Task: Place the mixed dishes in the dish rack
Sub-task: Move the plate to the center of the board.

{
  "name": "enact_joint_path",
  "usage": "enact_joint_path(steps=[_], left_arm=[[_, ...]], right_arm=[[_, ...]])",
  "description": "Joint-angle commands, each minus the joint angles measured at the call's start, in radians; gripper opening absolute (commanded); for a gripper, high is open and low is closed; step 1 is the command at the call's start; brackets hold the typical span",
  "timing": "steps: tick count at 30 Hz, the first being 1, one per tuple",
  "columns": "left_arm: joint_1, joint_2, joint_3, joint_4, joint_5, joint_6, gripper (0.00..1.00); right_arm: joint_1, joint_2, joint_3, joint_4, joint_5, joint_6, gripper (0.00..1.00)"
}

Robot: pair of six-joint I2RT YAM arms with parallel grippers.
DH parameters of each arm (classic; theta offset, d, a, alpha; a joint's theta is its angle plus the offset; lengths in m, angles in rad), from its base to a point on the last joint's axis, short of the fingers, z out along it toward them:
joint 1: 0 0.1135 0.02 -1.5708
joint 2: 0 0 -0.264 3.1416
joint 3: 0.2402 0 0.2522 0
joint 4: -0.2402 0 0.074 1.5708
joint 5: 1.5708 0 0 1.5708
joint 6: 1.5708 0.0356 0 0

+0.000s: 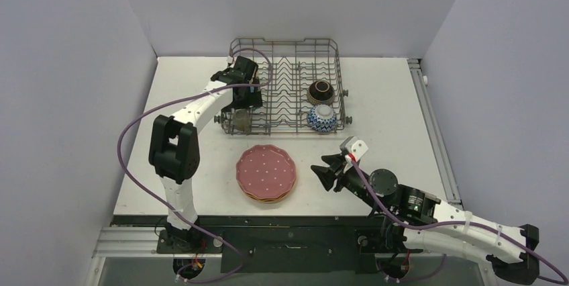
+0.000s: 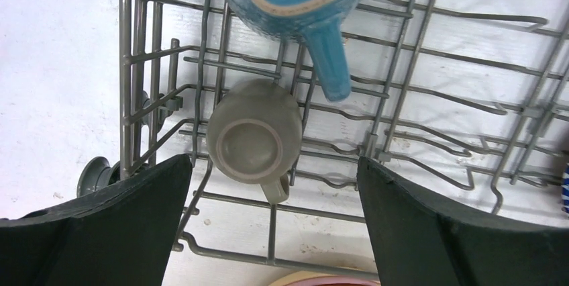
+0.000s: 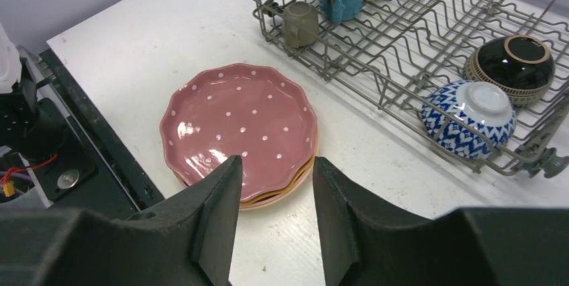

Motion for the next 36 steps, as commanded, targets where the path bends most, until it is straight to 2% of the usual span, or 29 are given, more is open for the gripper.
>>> enact_joint_path(steps=[1,6,14,19,20,26,36], left_arm=[[-0.023,-0.087,0.059,-0.012,0.007,0.031,0.91],[-0.059,-0.14,0.059,-0.024,0.007,0.046,0.92],[-0.105,-0.285,-0.009,0.015,0.071,0.053,0.95],[-0.124,-0.365,-0.071,0.045,0.135,0.061,1.0],[-0.127,-0.389,-0.094,0.045,0.139,0.061,0.97],[-0.153,-0.525,-0.241,0.072,0.182,0.063,0.96],[-0.181,-0.709,-0.463,0.053,0.198,-0.015,0.96]], right_arm=[[-0.001,0.02,0.092,-0.069,0.105,0.0,0.39],[-0.012,0.043,0.14,-0.144,0.233,0.021,0.44],[-0.072,0.082,0.232,-0.255,0.262,0.035,0.48],[-0.135,0.126,0.287,-0.312,0.198,0.04,0.5],[-0.143,0.141,0.297,-0.329,0.192,0.048,0.5],[-0.202,0.192,0.313,-0.373,0.136,0.098,0.5],[-0.232,0.266,0.3,-0.34,0.025,0.176,0.56]])
